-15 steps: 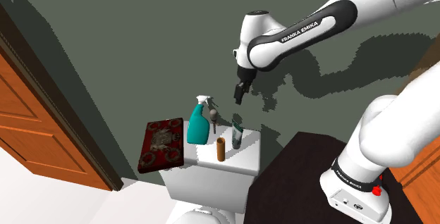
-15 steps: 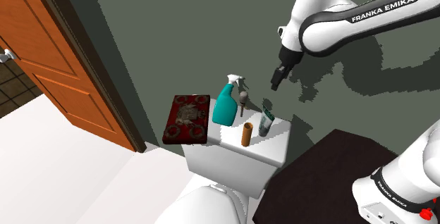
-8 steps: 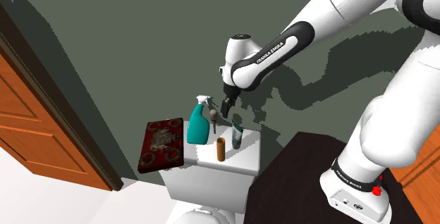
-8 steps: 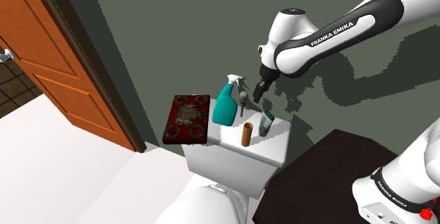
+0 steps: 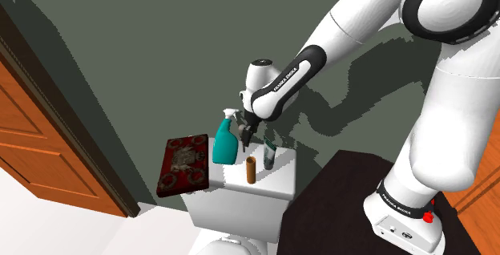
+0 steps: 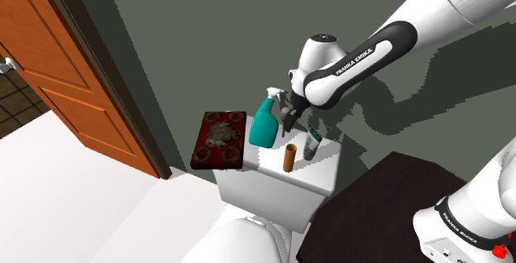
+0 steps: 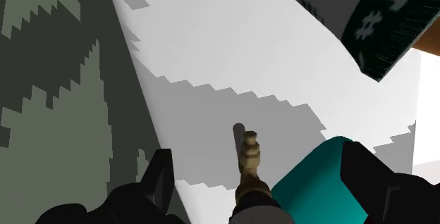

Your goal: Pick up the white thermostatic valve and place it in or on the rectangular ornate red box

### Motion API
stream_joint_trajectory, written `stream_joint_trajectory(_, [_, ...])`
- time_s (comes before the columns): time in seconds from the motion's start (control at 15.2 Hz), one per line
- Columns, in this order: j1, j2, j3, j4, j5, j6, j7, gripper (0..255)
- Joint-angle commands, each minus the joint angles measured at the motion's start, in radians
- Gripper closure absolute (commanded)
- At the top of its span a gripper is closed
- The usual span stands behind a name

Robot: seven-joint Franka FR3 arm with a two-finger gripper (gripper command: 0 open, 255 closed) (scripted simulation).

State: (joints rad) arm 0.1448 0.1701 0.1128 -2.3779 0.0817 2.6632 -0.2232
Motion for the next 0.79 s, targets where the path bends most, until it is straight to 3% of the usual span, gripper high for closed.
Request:
stream_joint_trajectory(0.0, [0.001, 0.03, -0.001, 0.006, -0.002, 0.025, 0.0, 0])
stream_joint_trajectory(0.66, [0.004, 0.065, -0.002, 0.01, -0.006, 0.055, 0.002, 0])
stream_joint_trajectory(0.73, [0.004, 0.065, -0.002, 0.01, -0.006, 0.055, 0.002, 255])
